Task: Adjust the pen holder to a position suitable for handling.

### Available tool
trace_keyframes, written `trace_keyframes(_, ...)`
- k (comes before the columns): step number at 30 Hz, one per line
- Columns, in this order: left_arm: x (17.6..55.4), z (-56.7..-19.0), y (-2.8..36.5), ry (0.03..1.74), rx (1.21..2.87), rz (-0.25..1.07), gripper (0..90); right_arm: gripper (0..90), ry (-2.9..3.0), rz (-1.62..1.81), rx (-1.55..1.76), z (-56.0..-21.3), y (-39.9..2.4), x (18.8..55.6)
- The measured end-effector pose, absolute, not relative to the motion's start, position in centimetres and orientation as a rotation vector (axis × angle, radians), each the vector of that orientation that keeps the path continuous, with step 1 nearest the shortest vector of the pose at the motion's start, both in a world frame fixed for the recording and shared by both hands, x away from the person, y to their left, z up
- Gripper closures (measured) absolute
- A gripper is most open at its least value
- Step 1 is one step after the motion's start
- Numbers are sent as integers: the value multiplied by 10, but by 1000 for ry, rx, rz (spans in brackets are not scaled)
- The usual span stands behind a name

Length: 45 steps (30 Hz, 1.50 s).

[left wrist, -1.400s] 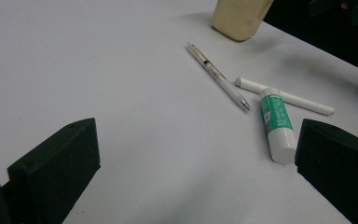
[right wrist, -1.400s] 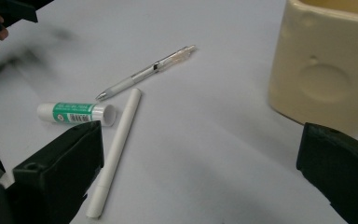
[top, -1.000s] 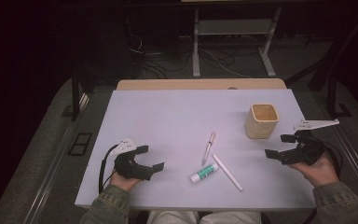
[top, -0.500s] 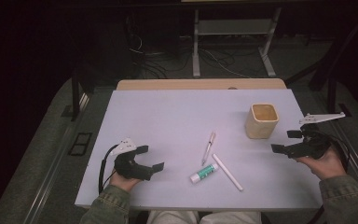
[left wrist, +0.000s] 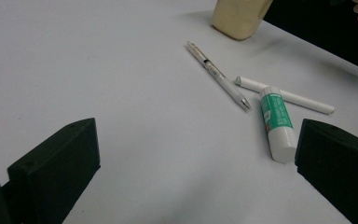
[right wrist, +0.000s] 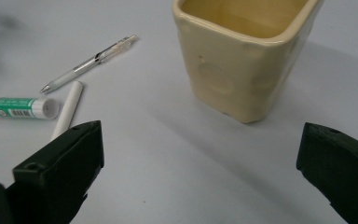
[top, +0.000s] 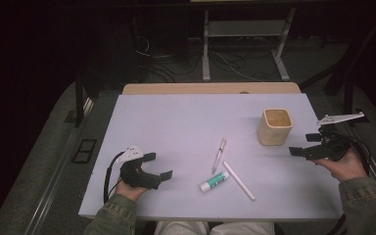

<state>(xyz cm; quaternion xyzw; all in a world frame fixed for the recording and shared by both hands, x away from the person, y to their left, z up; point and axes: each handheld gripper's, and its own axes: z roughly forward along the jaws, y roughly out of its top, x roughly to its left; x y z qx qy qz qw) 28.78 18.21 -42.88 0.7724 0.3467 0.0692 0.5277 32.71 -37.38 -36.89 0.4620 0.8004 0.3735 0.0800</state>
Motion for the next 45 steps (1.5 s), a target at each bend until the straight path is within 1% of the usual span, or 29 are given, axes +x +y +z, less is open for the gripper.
trace_keyframes(13,288,-429,182,826,1846,166,0,4,2423,1019,1415,-378,-383,343)
trace_keyframes(15,288,-429,182,825,1849,166,0,80,2432,1025,1413,-381,-386,346)
trace_keyframes(18,288,-429,182,825,1848,166,0,85,2425,1025,1426,-384,-390,351)
trace_keyframes(19,288,-429,182,824,1850,167,0,131,2427,1016,1428,-385,-391,352)
trace_keyframes(20,288,-429,182,824,1851,166,0,151,2429,1024,1428,-386,-392,354)
trace_keyframes(25,288,-429,182,822,1852,168,0,158,2414,993,1459,-392,-396,362)
trace_keyframes(26,288,-429,182,822,1853,167,0,165,2412,982,1464,-393,-396,364)
trace_keyframes(27,288,-429,182,822,1854,166,0,209,2410,978,1468,-394,-397,365)
trace_keyframes(28,288,-429,182,822,1854,166,0,223,2404,986,1474,-396,-398,367)
trace_keyframes(37,288,-429,182,822,1852,165,0,242,2364,985,1515,-403,-404,378)
trace_keyframes(45,288,-429,182,820,1851,163,0,305,2328,978,1528,-408,-409,386)
